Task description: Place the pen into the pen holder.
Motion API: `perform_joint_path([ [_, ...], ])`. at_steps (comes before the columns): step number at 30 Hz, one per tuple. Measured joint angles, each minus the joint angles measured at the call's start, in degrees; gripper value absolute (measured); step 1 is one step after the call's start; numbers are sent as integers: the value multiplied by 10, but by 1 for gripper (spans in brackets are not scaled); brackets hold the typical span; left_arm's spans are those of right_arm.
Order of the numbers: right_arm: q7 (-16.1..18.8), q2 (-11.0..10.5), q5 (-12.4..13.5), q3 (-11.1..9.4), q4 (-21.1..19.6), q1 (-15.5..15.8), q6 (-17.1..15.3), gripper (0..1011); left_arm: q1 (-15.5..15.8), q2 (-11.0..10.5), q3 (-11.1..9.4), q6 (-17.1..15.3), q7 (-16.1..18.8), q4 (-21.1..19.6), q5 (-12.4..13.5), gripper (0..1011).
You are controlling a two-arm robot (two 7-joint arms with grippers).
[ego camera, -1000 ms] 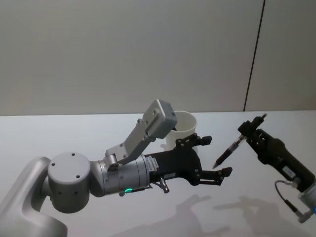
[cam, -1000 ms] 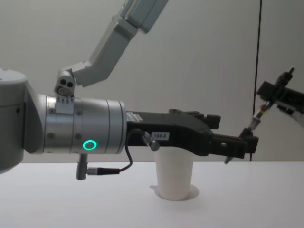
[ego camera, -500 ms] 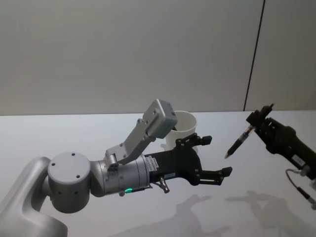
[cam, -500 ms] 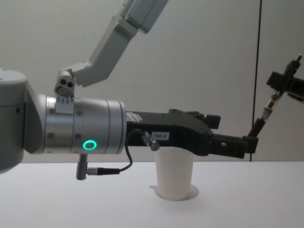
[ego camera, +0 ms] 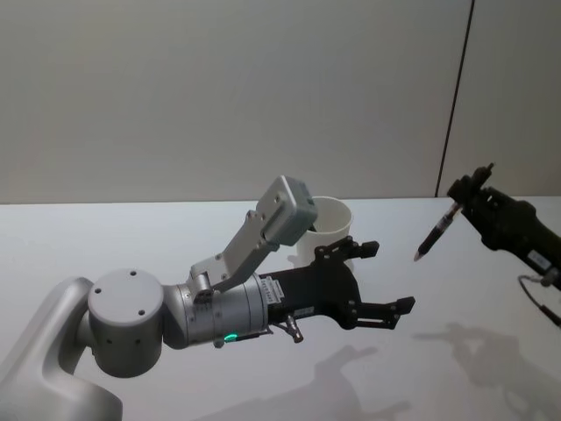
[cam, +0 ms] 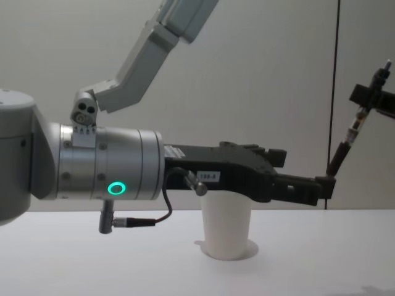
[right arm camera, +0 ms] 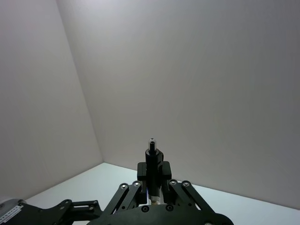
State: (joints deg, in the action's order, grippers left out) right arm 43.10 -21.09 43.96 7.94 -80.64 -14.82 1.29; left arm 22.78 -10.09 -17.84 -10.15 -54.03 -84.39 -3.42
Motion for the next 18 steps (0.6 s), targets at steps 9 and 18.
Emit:
perform_joint_path([
  [9,19,7,-19,5,42,-44,-2,166,0,0,0,0,0,0,0,1004],
  [18,48,20,-40,15,99,-95,-2,166,0,0,0,0,0,0,0,1004],
])
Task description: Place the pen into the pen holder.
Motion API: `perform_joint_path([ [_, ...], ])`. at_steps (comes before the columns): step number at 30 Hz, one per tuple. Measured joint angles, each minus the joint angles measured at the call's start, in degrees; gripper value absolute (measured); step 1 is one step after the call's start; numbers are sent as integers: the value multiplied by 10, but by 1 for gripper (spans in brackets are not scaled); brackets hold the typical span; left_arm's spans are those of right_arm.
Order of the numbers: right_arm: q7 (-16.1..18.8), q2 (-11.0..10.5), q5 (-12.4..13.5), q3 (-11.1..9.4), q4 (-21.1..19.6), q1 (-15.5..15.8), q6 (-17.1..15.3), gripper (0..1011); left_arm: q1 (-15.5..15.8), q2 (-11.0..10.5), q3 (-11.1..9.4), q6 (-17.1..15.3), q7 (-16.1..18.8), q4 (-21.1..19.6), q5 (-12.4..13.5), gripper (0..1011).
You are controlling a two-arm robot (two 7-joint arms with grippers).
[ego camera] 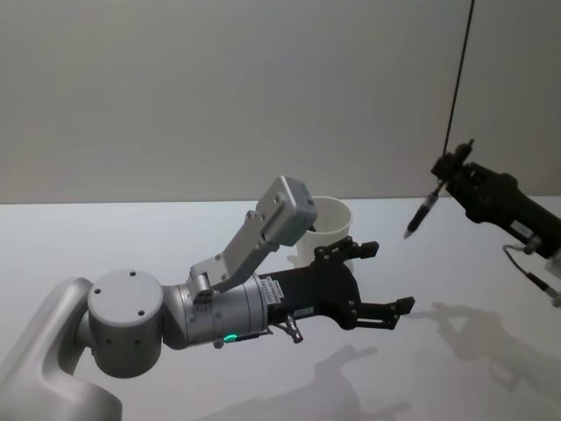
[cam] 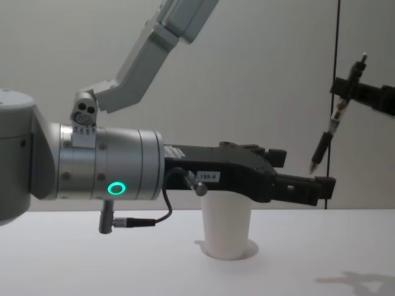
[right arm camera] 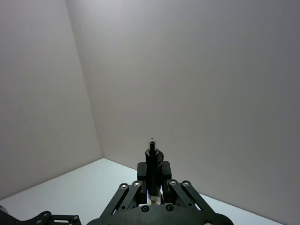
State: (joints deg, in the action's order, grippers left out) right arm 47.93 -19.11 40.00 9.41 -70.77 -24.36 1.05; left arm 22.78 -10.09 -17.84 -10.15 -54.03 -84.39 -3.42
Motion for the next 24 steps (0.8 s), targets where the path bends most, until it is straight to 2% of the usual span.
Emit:
perform_joint_path([
  [24,63,34,-35,21,164,-125,24,166,0,0,0,0,0,0,0,1004],
])
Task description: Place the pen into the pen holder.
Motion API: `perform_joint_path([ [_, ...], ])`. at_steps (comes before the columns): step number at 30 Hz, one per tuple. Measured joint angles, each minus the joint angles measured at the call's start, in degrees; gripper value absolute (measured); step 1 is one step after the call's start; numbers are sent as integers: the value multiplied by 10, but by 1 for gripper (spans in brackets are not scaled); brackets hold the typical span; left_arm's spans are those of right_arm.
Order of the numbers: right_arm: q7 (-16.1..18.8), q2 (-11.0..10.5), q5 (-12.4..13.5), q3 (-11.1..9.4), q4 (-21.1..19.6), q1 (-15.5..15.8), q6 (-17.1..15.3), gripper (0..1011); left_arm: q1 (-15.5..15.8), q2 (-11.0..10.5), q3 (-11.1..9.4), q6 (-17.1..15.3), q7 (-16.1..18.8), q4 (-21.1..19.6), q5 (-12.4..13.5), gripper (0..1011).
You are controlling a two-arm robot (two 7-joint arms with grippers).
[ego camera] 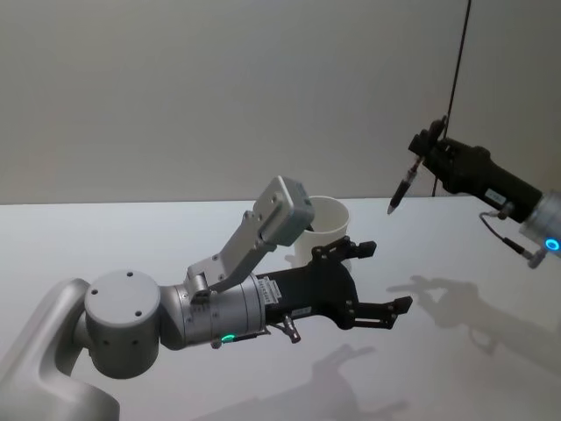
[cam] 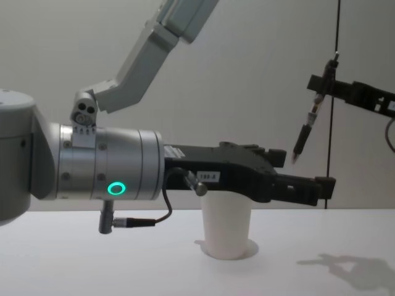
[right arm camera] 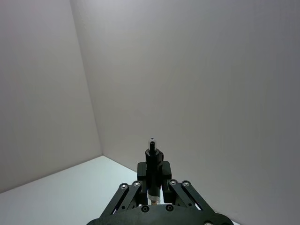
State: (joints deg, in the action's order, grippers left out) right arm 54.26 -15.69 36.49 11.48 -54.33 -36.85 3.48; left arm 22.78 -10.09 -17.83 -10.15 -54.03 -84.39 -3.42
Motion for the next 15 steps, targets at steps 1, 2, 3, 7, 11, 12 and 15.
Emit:
perform_joint_path([
  [1,2,1,-1,0,7,-5,2,166,0,0,0,0,0,0,0,1004],
  [2,5,3,-2,1,16,-11,4,166,0,0,0,0,0,0,0,1004],
  [3,7,4,-2,2,23,-16,6,166,0,0,0,0,0,0,0,1004],
  [7,15,10,-6,4,53,-36,12,166,0,0,0,0,0,0,0,1004],
  [11,22,14,-8,6,76,-51,17,166,0,0,0,0,0,0,0,1004],
  [12,28,17,-10,8,96,-64,21,166,0,0,0,0,0,0,0,1004],
  [15,34,22,-13,11,123,-80,27,166,0,0,0,0,0,0,0,1004],
])
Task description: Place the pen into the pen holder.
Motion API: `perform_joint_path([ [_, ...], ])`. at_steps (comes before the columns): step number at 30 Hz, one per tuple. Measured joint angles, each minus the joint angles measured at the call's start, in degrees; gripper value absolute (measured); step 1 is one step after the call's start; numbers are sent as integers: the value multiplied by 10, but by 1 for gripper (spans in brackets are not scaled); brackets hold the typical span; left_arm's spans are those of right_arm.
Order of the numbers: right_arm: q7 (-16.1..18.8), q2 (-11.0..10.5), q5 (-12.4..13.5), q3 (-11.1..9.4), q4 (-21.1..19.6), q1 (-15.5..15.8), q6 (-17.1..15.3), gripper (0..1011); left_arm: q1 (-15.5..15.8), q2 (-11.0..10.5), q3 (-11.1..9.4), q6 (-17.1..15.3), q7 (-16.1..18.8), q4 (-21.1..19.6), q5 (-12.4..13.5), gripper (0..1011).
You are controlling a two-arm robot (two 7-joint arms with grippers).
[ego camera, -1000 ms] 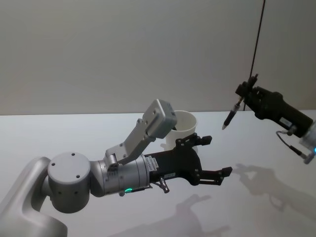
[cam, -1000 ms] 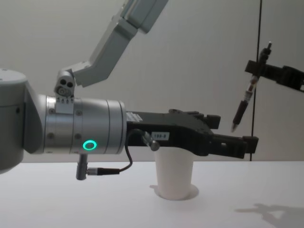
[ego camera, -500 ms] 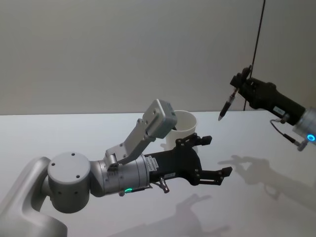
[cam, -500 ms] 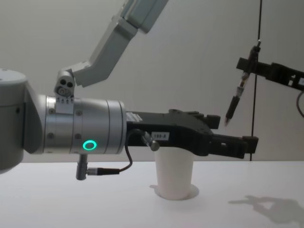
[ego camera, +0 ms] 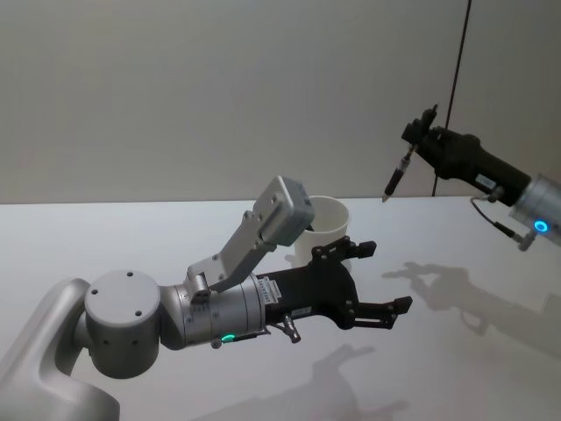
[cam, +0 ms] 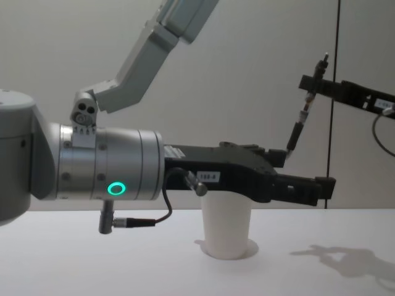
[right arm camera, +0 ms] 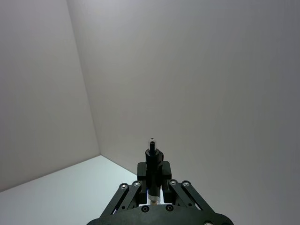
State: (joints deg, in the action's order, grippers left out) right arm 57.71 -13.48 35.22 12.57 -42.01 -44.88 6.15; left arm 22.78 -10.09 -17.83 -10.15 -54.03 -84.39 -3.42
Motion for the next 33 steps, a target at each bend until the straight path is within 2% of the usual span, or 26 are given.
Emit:
perform_joint_path([
  [7,14,10,-6,7,53,-32,12,166,0,0,0,0,0,0,0,1004],
  [13,29,25,-12,17,119,-71,27,166,0,0,0,0,0,0,0,1004],
  [14,29,25,-12,17,119,-71,27,166,0,0,0,0,0,0,0,1004],
  [16,37,31,-14,22,150,-89,36,166,0,0,0,0,0,0,0,1004],
  [17,37,31,-14,22,150,-89,36,166,0,0,0,0,0,0,0,1004],
  [23,51,47,-18,32,216,-126,55,166,0,0,0,0,0,0,0,1004],
  [33,68,66,-22,39,291,-166,79,166,0,0,0,0,0,0,0,1004],
])
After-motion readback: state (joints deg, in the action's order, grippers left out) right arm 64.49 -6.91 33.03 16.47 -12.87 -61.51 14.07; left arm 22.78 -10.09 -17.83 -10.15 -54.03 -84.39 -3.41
